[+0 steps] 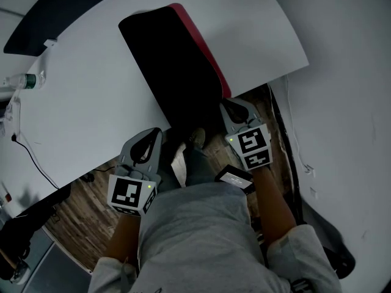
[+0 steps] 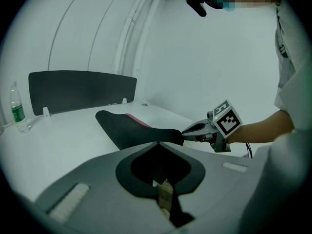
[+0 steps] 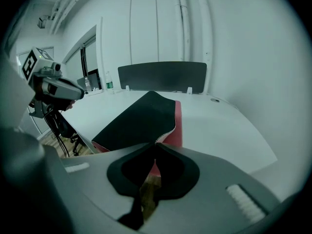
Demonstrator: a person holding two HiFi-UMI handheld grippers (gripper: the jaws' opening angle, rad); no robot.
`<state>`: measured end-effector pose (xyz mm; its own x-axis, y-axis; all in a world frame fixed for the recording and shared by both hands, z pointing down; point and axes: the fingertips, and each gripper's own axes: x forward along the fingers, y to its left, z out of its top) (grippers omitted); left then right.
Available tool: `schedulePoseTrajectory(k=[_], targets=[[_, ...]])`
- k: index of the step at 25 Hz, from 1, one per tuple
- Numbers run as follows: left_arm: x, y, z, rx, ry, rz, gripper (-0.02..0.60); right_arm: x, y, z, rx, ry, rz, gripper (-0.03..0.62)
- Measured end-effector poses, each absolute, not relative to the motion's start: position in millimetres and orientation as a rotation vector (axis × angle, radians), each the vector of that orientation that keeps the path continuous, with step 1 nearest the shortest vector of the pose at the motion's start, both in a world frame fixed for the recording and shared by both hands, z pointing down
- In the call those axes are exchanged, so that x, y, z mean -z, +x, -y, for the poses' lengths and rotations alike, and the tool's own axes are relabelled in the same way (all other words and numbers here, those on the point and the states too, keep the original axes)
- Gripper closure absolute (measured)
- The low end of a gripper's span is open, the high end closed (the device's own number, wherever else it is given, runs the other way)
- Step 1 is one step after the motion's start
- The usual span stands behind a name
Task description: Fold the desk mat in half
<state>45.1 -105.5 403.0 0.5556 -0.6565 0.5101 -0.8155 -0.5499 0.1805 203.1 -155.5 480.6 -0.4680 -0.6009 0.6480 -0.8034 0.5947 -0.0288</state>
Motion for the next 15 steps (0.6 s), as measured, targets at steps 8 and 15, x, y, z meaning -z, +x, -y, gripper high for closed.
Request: schedulePoseTrajectory(k=[8, 15], targets=[[-410, 61, 107, -0.567, 2.386, 1.193, 0.562, -500, 216, 163, -0.489, 1.104, 2.215, 0.574], [-417, 62, 106, -0.579, 2.359, 1.206, 0.562, -521, 217, 166, -0.518, 1.081, 2.187, 0.574]])
